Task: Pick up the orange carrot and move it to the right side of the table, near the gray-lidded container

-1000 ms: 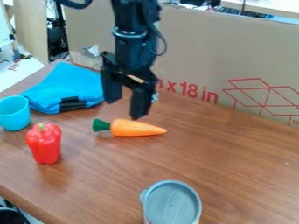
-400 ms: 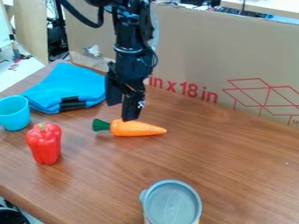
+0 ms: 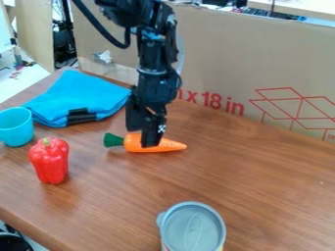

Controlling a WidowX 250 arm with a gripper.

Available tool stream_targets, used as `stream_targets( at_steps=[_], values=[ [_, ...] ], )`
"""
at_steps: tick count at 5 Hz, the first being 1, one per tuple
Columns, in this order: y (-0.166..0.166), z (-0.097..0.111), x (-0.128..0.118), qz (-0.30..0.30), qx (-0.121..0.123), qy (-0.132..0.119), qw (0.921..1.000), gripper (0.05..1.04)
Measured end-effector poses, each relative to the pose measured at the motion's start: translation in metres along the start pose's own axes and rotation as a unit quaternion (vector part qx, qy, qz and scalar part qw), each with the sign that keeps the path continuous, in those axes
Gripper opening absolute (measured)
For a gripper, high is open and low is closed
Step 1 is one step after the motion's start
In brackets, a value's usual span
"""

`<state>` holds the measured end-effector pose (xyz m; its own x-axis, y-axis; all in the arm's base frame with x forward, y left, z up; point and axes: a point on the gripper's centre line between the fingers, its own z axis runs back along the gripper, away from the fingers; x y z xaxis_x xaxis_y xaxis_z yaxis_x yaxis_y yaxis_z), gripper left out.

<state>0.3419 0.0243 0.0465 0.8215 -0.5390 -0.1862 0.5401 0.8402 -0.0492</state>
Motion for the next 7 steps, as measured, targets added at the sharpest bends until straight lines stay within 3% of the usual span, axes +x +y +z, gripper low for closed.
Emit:
stream_targets(
  at_steps=[2,3,4,5,6,7],
  values=[
    [-0.004,-0.02,0.004,-0.009,-0.029,0.014,0.9994,0.999],
    [-0.003,-0.02,0.007,0.004,-0.027,0.007,0.9996,0.948],
    [-0.003,-0.022,0.008,0.023,-0.017,-0.008,0.9996,0.662],
    [-0.006,-0.014,0.001,0.072,-0.01,-0.013,0.9972,0.578],
    [-0.011,0.025,-0.002,0.122,0.029,-0.041,0.9912,0.578],
    [-0.036,0.041,0.021,0.079,0.034,-0.062,0.9944,0.578]
  ],
)
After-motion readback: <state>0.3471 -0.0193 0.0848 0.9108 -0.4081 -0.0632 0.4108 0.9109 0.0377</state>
